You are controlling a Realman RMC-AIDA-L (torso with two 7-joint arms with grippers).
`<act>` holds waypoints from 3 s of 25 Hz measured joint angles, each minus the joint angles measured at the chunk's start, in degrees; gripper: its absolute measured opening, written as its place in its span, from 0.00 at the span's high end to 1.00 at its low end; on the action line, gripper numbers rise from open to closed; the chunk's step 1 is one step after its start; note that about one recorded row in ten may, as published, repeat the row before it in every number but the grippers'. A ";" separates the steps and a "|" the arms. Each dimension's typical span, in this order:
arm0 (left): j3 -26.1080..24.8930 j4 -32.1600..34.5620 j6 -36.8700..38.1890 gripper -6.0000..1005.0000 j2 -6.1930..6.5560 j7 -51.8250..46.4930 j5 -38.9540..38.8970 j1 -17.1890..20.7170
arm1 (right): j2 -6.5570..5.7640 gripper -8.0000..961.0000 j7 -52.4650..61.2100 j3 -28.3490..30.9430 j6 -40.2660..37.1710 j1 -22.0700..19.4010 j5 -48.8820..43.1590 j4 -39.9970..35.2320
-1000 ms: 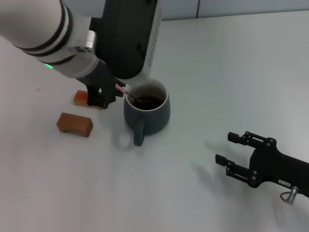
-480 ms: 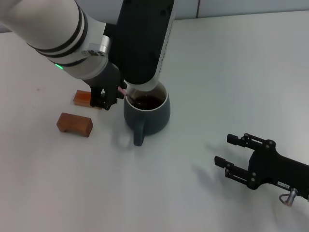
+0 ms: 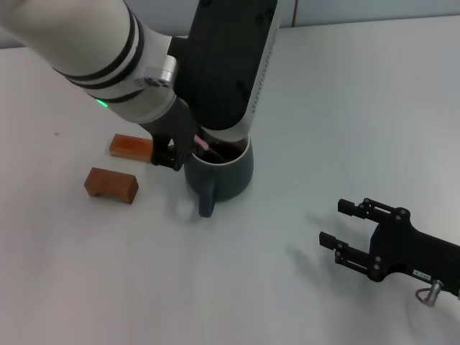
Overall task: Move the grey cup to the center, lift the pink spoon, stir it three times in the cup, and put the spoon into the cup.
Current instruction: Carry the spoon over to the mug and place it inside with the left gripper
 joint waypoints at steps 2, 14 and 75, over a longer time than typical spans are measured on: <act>0.01 -0.14 -0.77 0.80 0.00 0.00 -0.41 -0.06 | 0.00 0.32 -0.01 0.00 0.00 0.00 0.00 0.00; -0.01 -3.02 -3.70 0.79 0.00 -0.89 2.64 -1.18 | 0.00 0.32 -0.04 0.00 0.00 0.08 0.00 0.00; -0.37 -8.13 -4.94 0.75 0.00 -1.29 -1.12 -3.51 | -0.08 0.32 0.26 -0.08 0.79 0.79 0.00 0.00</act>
